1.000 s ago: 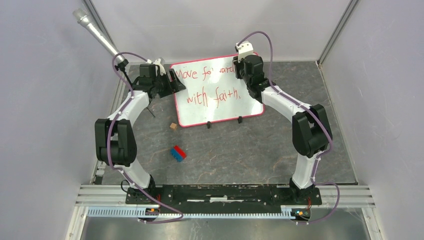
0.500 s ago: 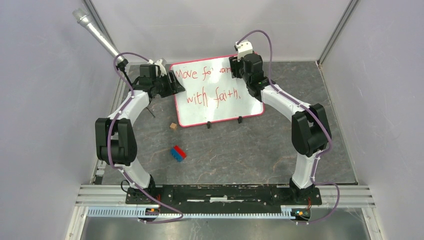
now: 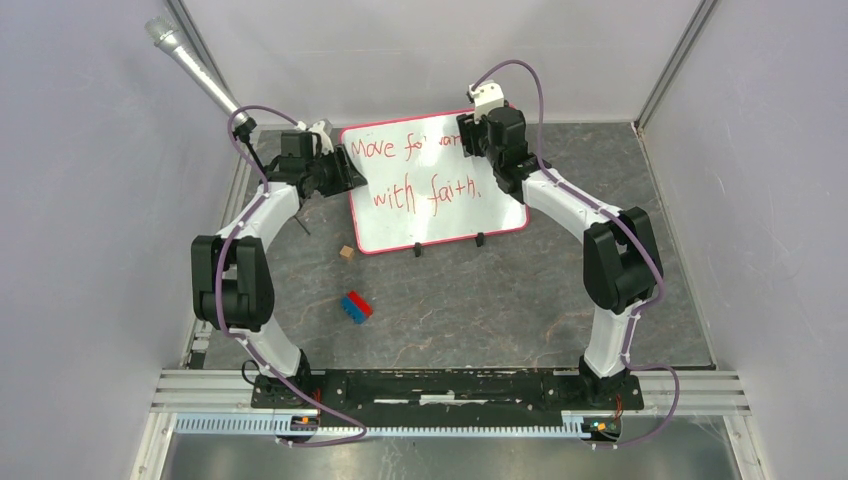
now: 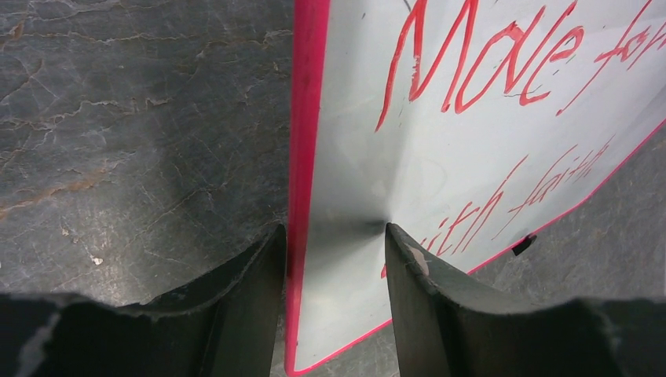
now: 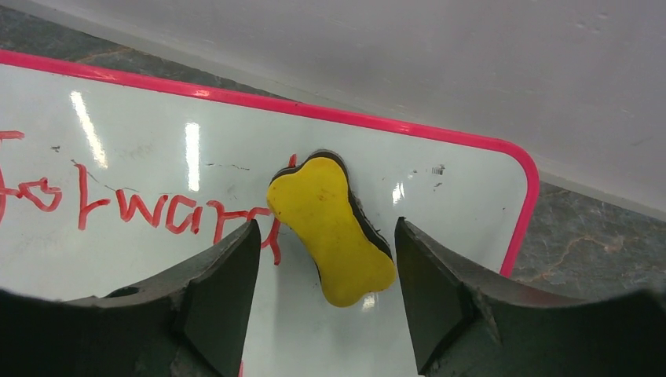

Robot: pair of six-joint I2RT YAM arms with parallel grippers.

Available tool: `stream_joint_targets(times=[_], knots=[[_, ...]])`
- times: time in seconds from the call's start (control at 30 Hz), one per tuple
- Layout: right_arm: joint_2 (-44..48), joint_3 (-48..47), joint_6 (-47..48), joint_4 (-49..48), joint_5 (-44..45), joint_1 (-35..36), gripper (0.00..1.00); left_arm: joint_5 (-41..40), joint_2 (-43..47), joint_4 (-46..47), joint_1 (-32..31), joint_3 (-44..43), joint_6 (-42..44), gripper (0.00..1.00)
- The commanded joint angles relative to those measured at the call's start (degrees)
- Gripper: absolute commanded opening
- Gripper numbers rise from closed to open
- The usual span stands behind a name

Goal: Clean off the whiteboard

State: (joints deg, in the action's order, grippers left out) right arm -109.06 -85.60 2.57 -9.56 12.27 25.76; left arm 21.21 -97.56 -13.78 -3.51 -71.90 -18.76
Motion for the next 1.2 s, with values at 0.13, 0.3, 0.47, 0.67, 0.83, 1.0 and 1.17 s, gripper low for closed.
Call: stream_joint_targets(times=[0.13,0.3,0.47,0.67,0.83,1.0,1.17], knots=[[-1.3,-2.4,1.9,-1.6,-1.4,-0.4,0.60,-2.1,1.8,1.8,-0.2,0.4,2.6,0.55],[-1.9,-2.6,2.9,-1.6,-2.9,-0.4,0.56,-1.8,2.2,1.8,-0.4,0.5,2.4,0.54],[-2.8,-3.0,2.8,-2.2,-2.8,-0.3,0.51,-1.6,2.4,1.8,-0.5,0.3,2.2,0.54],[-4.0,-3.8,2.2,-1.8,-3.9,0.0,0.34,-1.1,1.9,2.2,-0.7,0.2,1.5,0.51],[-3.7,-2.7,2.0,-2.7,-4.6,2.0,0.33,-1.5,2.4,2.4,-1.0,0.4,1.9,0.49],[-3.7,-2.2,2.6,-3.1,-4.4,5.7,0.33,-1.5,2.4,2.5,-1.2,0.4,1.8,0.49],[-4.1,-2.5,3.3,-4.9,-3.5,9.0,0.33,-1.9,2.5,2.5,-1.3,0.6,1.9,0.49]])
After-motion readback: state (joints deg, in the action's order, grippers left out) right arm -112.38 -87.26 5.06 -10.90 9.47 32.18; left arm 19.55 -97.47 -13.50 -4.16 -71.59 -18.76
